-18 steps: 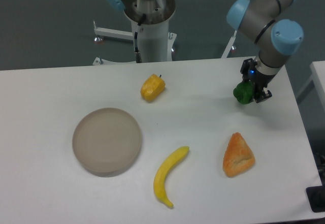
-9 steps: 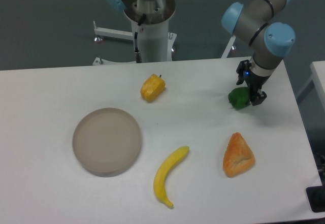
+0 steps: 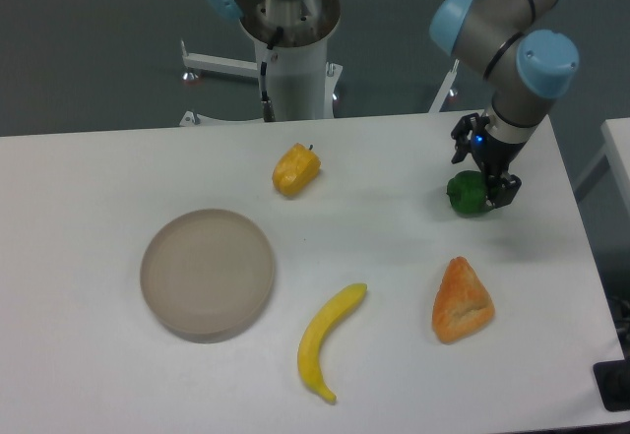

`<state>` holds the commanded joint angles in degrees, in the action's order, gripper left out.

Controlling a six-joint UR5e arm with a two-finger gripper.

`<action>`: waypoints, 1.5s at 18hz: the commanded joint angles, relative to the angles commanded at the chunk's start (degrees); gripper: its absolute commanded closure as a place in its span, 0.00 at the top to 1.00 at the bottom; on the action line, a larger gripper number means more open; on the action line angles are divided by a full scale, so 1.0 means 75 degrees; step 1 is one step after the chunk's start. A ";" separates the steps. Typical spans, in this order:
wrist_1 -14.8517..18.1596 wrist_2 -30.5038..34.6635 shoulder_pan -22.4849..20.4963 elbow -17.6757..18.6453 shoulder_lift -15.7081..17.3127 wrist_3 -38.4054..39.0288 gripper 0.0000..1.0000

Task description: Place the green pepper on the table

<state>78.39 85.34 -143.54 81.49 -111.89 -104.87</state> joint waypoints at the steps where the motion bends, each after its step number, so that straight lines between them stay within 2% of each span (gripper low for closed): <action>1: 0.0059 0.0035 0.0118 -0.0211 0.0023 0.0199 1.00; 4: 0.0212 0.0316 0.0516 -0.0634 0.0012 0.0576 1.00; 8: 0.0224 0.0796 0.0938 -0.0752 -0.0082 0.1079 1.00; 11: 0.0177 0.0809 0.1336 -0.0974 -0.0409 0.2248 1.00; 12: 0.0165 0.0809 0.1407 -0.1009 -0.0445 0.2322 1.00; 17: 0.0165 0.0680 0.1455 -0.0846 -0.0410 0.2323 1.00; 27: 0.0118 0.0680 0.1502 -0.0822 -0.0492 0.2241 1.00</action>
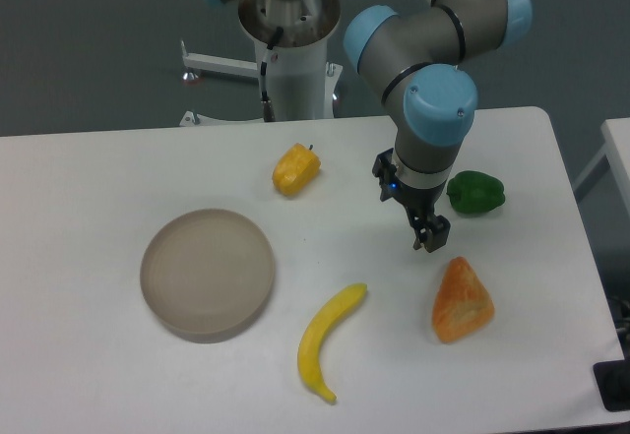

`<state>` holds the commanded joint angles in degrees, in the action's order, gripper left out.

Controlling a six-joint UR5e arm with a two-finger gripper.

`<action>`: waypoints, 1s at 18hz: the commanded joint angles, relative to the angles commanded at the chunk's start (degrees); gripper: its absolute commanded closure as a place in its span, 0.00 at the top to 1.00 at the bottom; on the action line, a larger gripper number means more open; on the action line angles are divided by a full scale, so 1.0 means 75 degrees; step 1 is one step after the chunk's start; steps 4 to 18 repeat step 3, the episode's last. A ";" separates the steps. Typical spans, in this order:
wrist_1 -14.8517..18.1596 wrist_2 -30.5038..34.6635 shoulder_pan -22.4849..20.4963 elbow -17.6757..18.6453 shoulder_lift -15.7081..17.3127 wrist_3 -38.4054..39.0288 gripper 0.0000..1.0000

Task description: Place the green pepper on the table

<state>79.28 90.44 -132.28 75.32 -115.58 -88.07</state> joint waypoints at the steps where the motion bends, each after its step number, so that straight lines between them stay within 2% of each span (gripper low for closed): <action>1: 0.0000 -0.0012 0.0000 0.0000 0.0000 0.0000 1.00; 18: 0.0000 -0.0012 0.0000 0.0000 0.0000 0.0000 1.00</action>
